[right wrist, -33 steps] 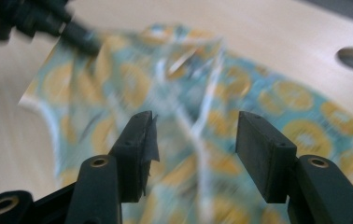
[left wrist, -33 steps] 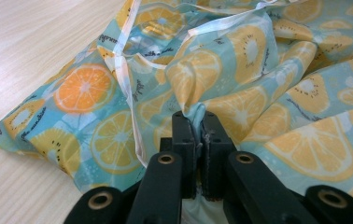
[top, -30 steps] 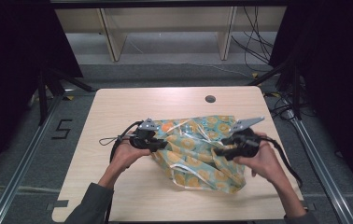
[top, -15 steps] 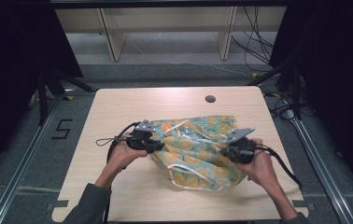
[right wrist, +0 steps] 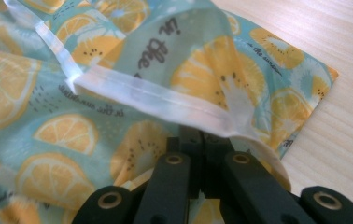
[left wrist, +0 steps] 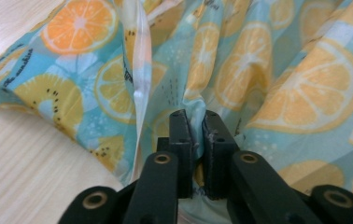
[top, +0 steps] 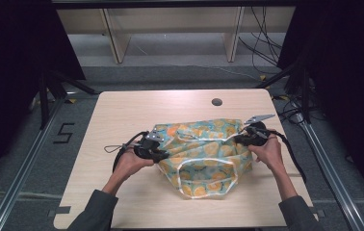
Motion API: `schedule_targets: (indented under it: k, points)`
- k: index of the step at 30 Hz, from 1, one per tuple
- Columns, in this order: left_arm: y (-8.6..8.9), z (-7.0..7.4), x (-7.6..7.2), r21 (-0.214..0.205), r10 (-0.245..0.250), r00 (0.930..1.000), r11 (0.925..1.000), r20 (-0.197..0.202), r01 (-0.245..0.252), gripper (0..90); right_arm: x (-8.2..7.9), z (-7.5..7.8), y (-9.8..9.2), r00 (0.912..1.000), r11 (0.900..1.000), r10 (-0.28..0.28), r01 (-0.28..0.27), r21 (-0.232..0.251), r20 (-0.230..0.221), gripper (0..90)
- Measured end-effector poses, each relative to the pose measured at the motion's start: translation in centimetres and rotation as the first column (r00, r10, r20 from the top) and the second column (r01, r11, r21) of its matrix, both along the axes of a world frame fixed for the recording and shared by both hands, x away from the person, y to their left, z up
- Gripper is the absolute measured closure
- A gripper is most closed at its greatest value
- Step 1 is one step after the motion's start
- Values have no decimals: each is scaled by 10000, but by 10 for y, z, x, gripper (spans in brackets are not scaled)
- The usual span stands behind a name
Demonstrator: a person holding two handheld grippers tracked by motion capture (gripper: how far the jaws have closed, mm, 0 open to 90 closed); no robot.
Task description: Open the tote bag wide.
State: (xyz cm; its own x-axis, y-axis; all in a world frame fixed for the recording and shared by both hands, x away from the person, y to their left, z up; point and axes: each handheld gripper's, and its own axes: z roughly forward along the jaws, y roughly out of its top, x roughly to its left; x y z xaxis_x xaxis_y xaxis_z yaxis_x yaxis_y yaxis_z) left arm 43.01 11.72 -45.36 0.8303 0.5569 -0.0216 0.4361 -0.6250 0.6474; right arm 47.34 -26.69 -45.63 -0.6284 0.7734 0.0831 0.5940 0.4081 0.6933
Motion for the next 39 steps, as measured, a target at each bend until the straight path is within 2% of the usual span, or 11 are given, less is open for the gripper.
schedule_targets:
  k: [2, 8, 12, 18, 21, 25, 27, 30, 32, 33, 39]
  points:
    - [-6, 25, -8, -138, 235, 9969, 9996, 749, -226, 642, -4, 8, -1, 9998, 9992, 190, -188, -348, 46, 900]
    - [-30, 68, -21, -709, -531, 9864, 9954, 1556, 648, 570, -8, 15, 4, 9994, 9994, 220, -213, -277, 270, 899]
    - [-63, 57, -12, 393, -1375, 9889, 9900, 561, 1354, 509, -8, 14, 7, 9991, 9991, 258, -248, -335, 324, 896]
    - [-92, 20, 5, 1375, -1494, 9873, 9782, -535, 1554, 418, -13, 18, 6, 9992, 9985, 412, -411, -351, 12, 882]
    - [-100, 14, 3, 1784, -1898, 9817, 9656, -133, 1891, 596, -14, 16, 5, 9985, 9987, 440, -432, -257, 333, 838]
    - [-96, 19, 7, 1482, -1893, 9815, 9719, 302, 1829, 863, -20, 22, 7, 9992, 9990, 399, -398, -183, 13, 687]
    - [-88, 27, 14, 1097, -1592, 9859, 9821, 515, 1528, 886, -38, 39, 11, 9979, 9979, 641, -640, 117, -55, 587]
    - [-83, 31, 21, 929, -1535, 9868, 9846, 515, 1483, 892, -51, 51, 12, 9924, 9918, 1230, -1229, 338, 16, 567]
    - [-79, 34, 27, 905, -1405, 9892, 9865, 406, 1364, 894, -65, 62, 19, 9826, 9815, 1827, -1842, 530, 322, 551]
    - [-77, 35, 30, 768, -1314, 9905, 9888, 410, 1280, 894, -78, 72, 30, 9687, 9679, 2463, -2474, 441, 296, 538]
    - [-76, 40, 42, 381, -1123, 9937, 9930, 36, 1121, 894, -95, 70, 68, 9403, 9390, 3392, -3401, 504, 266, 487]
